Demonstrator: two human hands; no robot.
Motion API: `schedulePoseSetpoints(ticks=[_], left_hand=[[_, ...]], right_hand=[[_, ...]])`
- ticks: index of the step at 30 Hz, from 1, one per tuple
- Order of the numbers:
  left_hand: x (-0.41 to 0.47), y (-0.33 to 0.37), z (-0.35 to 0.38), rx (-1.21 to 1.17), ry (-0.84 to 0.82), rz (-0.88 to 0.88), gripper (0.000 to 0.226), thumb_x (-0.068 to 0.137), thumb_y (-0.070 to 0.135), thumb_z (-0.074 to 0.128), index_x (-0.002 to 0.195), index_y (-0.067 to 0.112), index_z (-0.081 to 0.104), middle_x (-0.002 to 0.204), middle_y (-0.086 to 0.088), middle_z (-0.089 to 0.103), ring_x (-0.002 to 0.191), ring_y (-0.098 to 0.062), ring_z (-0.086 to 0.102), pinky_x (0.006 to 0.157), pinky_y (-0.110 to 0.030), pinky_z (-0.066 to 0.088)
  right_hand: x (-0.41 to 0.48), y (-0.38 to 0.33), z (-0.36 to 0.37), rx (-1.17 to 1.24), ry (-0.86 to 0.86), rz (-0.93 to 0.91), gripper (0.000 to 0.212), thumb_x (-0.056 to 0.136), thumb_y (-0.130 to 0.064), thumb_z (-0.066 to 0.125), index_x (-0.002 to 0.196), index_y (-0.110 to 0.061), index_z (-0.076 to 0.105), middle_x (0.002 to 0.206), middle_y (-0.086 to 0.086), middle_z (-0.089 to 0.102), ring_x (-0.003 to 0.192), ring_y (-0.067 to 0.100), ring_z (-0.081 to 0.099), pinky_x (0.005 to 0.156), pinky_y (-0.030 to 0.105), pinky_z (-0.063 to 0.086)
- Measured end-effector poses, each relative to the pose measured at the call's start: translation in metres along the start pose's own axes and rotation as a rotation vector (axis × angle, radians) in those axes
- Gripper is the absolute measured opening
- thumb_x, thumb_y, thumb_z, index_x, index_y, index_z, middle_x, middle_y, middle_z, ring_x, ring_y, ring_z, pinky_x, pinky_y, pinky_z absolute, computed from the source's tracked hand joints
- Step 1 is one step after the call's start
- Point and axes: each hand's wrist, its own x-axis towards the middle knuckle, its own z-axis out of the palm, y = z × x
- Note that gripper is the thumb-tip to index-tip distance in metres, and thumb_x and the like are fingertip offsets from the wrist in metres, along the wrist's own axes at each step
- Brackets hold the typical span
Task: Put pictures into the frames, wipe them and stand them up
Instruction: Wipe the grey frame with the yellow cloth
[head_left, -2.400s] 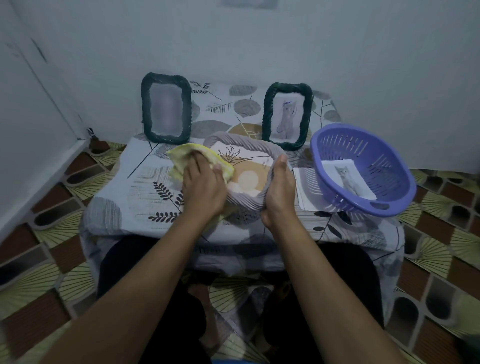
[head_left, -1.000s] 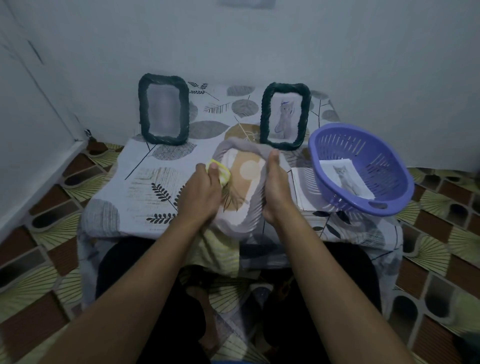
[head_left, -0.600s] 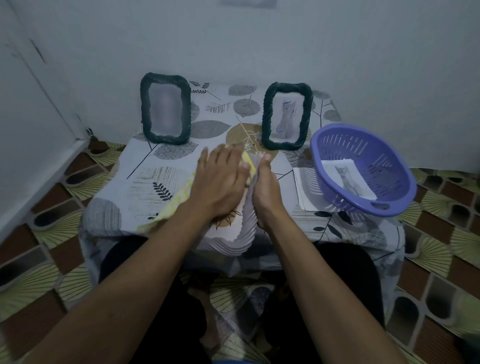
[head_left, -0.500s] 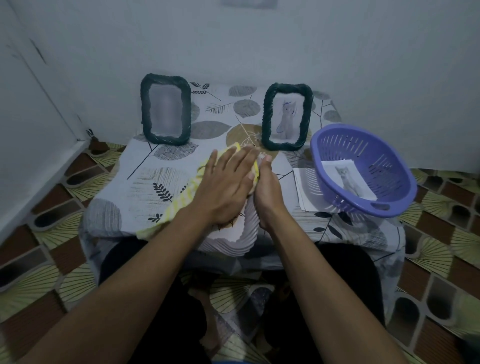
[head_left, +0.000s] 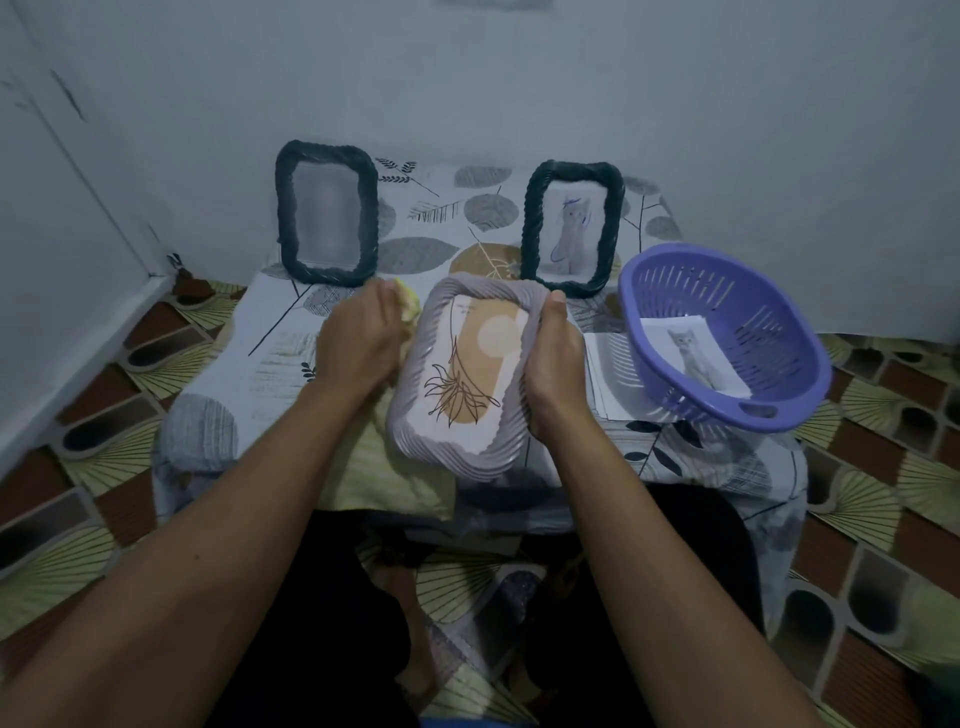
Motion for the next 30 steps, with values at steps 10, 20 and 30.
schedulePoseSetpoints(ticks=[10,20,30], left_hand=[[-0.033,-0.042,0.006,0.315,-0.155,0.083,0.045,0.089,0.056,0.045,0.112,0.022,0.064,0.128,-0.005,0.050,0.120,-0.030,0.040,0.096,-0.048,0.029],[-0.039,-0.065,-0.010,0.093,-0.560,0.150,0.118,0.042,0.098,0.054,0.139,0.030,0.055,0.142,-0.001,0.049,0.130,-0.028,0.042,0.112,-0.049,0.033],[-0.022,-0.071,-0.002,-0.109,0.089,-0.219,0.044,0.084,0.009,0.072,0.121,-0.003,0.049,0.132,-0.023,0.040,0.107,-0.036,0.053,0.091,-0.022,0.036]], right_hand=[[0.017,0.016,-0.028,0.161,0.123,0.168,0.043,0.107,-0.042,0.031,0.099,-0.017,0.065,0.103,0.015,0.073,0.093,0.030,0.071,0.081,0.038,0.059],[0.022,0.023,-0.024,0.229,0.154,0.224,0.044,0.107,-0.043,0.034,0.113,-0.011,0.064,0.108,0.017,0.071,0.097,0.032,0.069,0.088,0.046,0.058],[0.022,0.029,-0.017,0.237,0.084,0.248,0.045,0.108,-0.042,0.031,0.097,-0.015,0.066,0.096,0.014,0.073,0.088,0.029,0.070,0.079,0.039,0.059]])
